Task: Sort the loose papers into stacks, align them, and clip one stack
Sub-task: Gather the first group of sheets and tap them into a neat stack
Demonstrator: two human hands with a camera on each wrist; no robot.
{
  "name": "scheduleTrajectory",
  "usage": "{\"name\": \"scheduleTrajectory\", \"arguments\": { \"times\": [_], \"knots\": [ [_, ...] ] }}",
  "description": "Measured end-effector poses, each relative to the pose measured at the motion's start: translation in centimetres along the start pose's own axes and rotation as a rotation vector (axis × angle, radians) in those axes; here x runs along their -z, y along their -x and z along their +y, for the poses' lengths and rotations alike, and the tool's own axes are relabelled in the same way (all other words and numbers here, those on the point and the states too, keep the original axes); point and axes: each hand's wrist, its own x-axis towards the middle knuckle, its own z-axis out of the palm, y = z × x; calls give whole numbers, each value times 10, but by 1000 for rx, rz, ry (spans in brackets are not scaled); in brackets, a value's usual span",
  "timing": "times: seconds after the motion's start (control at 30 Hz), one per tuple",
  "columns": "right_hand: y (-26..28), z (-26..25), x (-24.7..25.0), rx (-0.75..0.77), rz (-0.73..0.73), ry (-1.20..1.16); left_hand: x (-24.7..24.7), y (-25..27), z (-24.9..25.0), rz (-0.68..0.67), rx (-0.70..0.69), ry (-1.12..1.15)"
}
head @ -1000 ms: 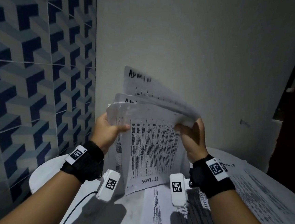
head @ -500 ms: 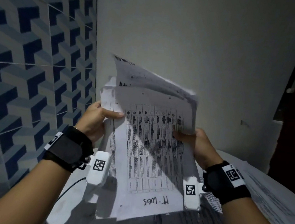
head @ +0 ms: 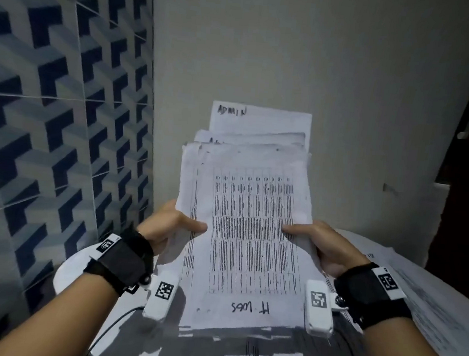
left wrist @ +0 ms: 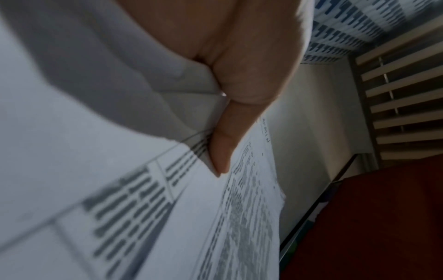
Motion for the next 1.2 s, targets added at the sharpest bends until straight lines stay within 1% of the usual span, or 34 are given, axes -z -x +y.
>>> {"name": "scheduleTrajectory", "arguments": {
  "times": [0.03,0.1,0.2,0.27,0.3,0.37,0.47,0.6,0.67,0.77,0.9,0.97,1.03,1.07,1.1,1.17,1.2],
  "knots": [
    [3,3,2,-9,-11,-1,0,-1,0,32,-10,41],
    [5,11,2,23,34,-14,-2,-4,0,83,-36,90],
    [6,20,-6,205,208,31,-9,-5,3,183,-136,30],
    [9,21,-14,314,294,46,-14,-6,5,241,-213,10],
    [9,22,-18,353,325,45,-15,-9,5,269,-249,10],
    [10,23,-22,394,377,59,-18,-9,4,282,-293,-14],
    [13,24,-26,422,360,59,-21,-9,2,267,-301,-49],
    [16,23,-31,423,348,79,-25,-5,-3,247,-299,-77],
    [15,23,-33,421,359,111,-23,-6,-4,250,-306,-77],
    [18,20,-35,423,335,77,-19,-6,-5,240,-308,-45],
    [17,12,-37,459,352,70,-15,-7,-5,240,-298,-50],
    [17,7,-39,506,358,80,-14,-6,-5,250,-293,-67],
    [21,-3,-41,602,388,149,-15,-6,-6,260,-295,-74],
    [24,-11,-43,689,449,230,-15,-6,-6,259,-299,-74],
    [27,-21,-45,821,541,360,-15,-6,-6,263,-299,-72],
    [31,-45,-51,1109,707,707,-16,-7,-6,262,-300,-74],
    [36,-59,-58,1201,775,874,-16,-7,-6,260,-301,-74]
  ]
}}
